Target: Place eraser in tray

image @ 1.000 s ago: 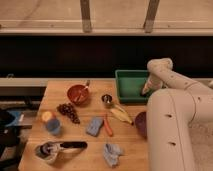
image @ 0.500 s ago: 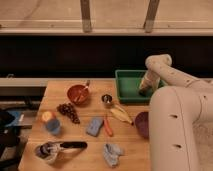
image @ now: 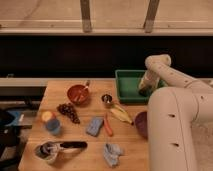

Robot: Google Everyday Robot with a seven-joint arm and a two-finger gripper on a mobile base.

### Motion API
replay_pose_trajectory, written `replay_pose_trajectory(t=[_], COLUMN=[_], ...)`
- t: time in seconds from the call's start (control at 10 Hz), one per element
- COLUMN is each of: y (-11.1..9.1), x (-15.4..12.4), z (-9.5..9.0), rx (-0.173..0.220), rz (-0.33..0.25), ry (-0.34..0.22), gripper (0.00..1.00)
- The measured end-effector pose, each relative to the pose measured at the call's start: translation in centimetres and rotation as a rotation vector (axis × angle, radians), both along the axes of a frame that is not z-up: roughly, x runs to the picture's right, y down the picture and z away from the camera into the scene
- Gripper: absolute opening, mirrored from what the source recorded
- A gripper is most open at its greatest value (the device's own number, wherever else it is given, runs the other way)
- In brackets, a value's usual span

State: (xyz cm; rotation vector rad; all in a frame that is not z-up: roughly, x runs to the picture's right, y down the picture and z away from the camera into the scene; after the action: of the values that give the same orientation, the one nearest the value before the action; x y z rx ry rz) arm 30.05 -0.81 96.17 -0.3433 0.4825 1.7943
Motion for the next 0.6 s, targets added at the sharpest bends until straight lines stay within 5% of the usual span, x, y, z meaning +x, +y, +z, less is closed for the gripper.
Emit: replay_pose_trajectory(t=[0.6], y=[-0.2], x=[-1.5], z=[2.4], rx=[-0.001], rz=[-0.013], ry=[-0.045], gripper=[0.66])
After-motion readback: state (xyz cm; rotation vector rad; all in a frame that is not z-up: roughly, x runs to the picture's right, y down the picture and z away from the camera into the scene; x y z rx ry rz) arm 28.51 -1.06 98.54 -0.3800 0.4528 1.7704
